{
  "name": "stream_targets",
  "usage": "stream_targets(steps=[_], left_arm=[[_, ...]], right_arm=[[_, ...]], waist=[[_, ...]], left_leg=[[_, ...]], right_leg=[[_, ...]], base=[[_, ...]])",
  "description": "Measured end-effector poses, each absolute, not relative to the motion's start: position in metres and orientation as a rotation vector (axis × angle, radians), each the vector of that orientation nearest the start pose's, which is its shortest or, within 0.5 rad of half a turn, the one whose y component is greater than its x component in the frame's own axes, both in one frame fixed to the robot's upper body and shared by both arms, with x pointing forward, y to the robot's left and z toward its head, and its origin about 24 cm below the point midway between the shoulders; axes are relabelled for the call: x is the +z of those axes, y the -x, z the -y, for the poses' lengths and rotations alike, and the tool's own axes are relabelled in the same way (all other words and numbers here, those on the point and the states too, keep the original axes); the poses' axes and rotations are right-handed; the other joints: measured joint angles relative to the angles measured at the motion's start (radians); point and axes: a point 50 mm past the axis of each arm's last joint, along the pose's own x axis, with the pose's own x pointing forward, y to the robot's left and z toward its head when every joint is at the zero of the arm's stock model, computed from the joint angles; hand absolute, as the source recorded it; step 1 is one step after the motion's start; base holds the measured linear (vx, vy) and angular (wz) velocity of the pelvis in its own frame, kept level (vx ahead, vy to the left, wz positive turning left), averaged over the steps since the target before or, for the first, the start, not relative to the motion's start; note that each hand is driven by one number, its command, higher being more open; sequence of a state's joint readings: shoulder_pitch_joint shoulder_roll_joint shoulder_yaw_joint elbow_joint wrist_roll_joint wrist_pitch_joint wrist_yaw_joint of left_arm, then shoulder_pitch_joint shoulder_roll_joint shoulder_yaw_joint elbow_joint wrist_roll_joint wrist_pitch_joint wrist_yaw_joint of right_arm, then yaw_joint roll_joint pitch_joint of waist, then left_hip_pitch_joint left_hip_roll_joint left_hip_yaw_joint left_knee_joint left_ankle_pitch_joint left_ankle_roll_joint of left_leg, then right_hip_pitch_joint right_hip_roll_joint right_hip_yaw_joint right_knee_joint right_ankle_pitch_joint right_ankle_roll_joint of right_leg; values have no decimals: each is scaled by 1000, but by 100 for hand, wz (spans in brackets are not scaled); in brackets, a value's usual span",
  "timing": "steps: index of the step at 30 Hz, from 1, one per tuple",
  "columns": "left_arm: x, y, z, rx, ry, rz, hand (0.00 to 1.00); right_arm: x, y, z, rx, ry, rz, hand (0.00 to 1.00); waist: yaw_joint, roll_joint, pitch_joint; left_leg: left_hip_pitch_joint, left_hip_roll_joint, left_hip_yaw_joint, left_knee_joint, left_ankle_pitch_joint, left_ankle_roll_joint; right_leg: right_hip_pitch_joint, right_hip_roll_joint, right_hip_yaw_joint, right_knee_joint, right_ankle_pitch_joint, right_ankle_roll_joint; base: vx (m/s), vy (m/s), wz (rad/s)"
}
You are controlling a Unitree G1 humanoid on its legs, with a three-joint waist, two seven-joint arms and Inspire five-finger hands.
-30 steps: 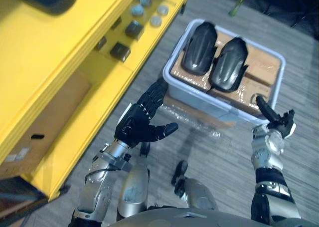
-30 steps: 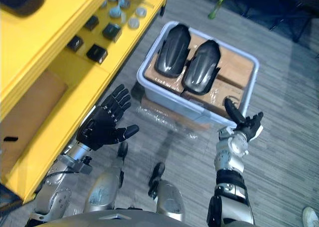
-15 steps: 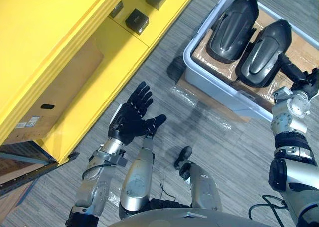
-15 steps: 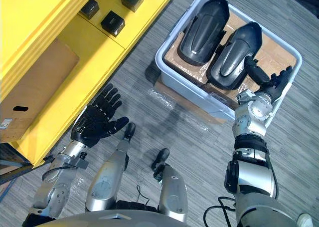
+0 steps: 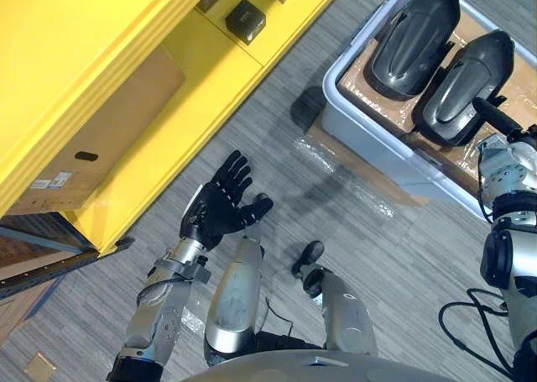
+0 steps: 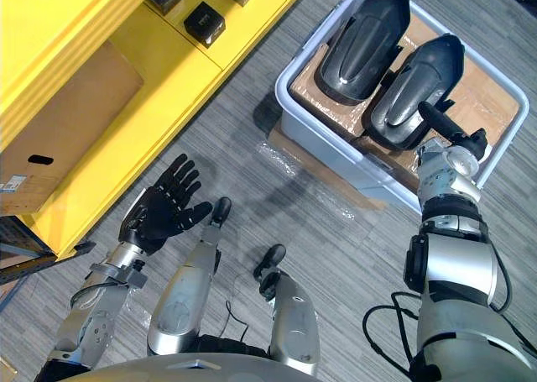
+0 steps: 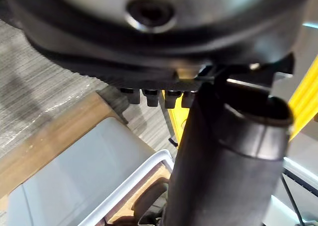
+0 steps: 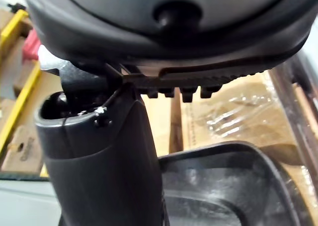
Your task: Walk over and take three plastic housings, then place them on the shelf
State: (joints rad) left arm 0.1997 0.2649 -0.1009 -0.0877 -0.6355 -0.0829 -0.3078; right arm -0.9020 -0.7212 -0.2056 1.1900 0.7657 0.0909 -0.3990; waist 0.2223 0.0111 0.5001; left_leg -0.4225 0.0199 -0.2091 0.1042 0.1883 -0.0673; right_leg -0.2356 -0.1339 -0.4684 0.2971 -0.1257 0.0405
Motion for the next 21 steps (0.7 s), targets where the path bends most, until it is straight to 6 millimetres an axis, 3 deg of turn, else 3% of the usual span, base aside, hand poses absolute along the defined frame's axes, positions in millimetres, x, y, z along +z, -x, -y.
stream_targets(steps=[2,6,12,21], left_arm=[[32,-209,-174,-326,381,-11,100],[31,-210,-176,-318,402,-11,100],[24,-210,-182,-278,401,-39,100],[29,-212,-191,-250,416,-17,100]], right_arm=[[130,-335,380,-921,-466,-173,100],[137,-328,393,-934,-496,-181,100],[136,-325,397,-912,-541,-221,100],[135,-321,400,-892,-619,-246,100]], waist=[[2,2,1],[23,6,3],[36,6,4],[51,-13,14]], left_leg=[[-14,0,-5,16,-5,-3],[-49,4,-19,66,-30,-8],[-79,8,-33,112,-55,-10],[-123,14,-40,185,-93,-14]], right_leg=[[-2,2,-5,0,0,0],[-9,14,-17,-2,-3,-4],[-13,27,-26,-2,-6,-10],[-20,42,-31,-2,-7,-11]], base=[[20,-53,6],[3,-38,4],[5,-29,3],[8,0,-1]])
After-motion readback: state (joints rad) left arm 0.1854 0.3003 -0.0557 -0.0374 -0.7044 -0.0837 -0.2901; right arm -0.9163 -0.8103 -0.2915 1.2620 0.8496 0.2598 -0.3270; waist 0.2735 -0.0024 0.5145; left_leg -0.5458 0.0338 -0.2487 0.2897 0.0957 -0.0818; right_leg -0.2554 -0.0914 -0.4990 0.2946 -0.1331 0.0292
